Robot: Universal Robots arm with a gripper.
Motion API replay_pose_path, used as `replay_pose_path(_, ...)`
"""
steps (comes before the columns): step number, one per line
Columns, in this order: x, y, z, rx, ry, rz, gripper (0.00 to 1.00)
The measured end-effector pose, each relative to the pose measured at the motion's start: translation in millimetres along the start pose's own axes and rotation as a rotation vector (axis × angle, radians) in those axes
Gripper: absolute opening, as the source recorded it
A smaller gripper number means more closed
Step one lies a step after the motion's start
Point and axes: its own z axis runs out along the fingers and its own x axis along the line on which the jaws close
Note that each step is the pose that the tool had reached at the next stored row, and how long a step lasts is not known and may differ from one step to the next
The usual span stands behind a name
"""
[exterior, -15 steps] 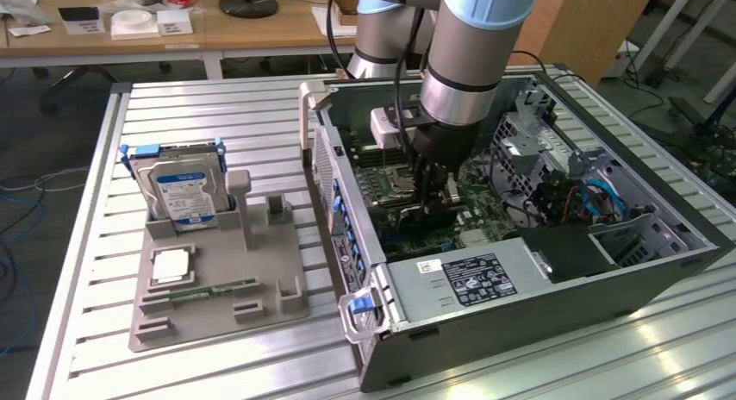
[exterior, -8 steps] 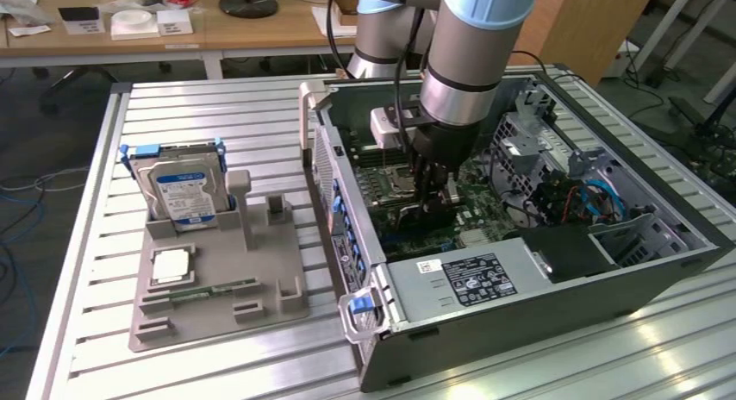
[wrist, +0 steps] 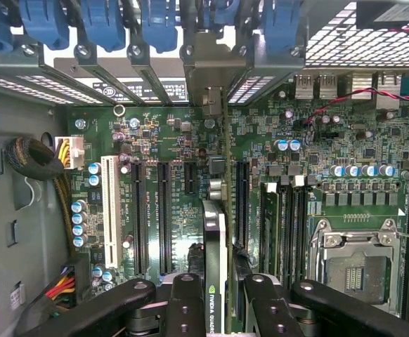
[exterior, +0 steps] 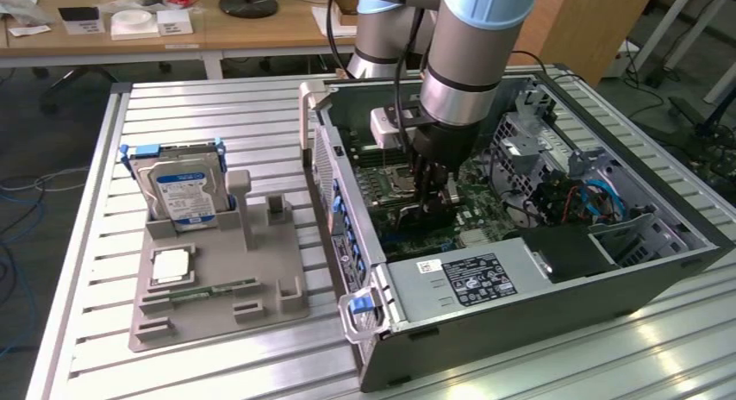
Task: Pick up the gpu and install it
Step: 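Insert the gpu into the slot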
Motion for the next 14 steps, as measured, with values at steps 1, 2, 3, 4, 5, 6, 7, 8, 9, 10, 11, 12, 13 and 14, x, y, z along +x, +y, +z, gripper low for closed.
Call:
replay_pose_path(1,0.0,0.0,0.0,0.0,-0.0001,0.0,0.26)
replay_pose_path(2,0.0,0.0,0.1,0.0001,-0.0001,0.0,0.26)
replay_pose_path(3,0.0,0.0,0.1,0.0001,-0.0002,0.0,0.26)
replay_pose_path(4,0.0,0.0,0.1,0.0001,-0.0002,0.0,0.26)
replay_pose_path(5,0.0,0.2,0.2,0.0002,-0.0003,0.0,0.26)
replay_pose_path(6,0.0,0.7,0.3,0.0004,-0.0004,0.0,0.26)
replay_pose_path(7,0.0,0.9,0.3,0.0003,-0.0004,0.0,0.26)
replay_pose_path(8,0.0,0.9,0.3,0.0001,-0.0004,0.0,0.26)
replay_pose_path(9,0.0,0.9,0.3,0.0001,-0.0003,0.0,0.26)
replay_pose_path(10,0.0,0.9,0.2,0.0001,-0.0003,0.0,0.26)
replay_pose_path(11,0.0,1.0,0.3,0.0001,-0.0003,0.0,0.26)
replay_pose_path(12,0.1,1.2,0.5,0.0001,-0.0001,0.0,0.26)
replay_pose_path(13,0.1,1.4,1.0,-0.0001,0.0002,0.0,0.26)
replay_pose_path(14,0.2,1.5,1.3,-0.0001,0.0004,0.0,0.26)
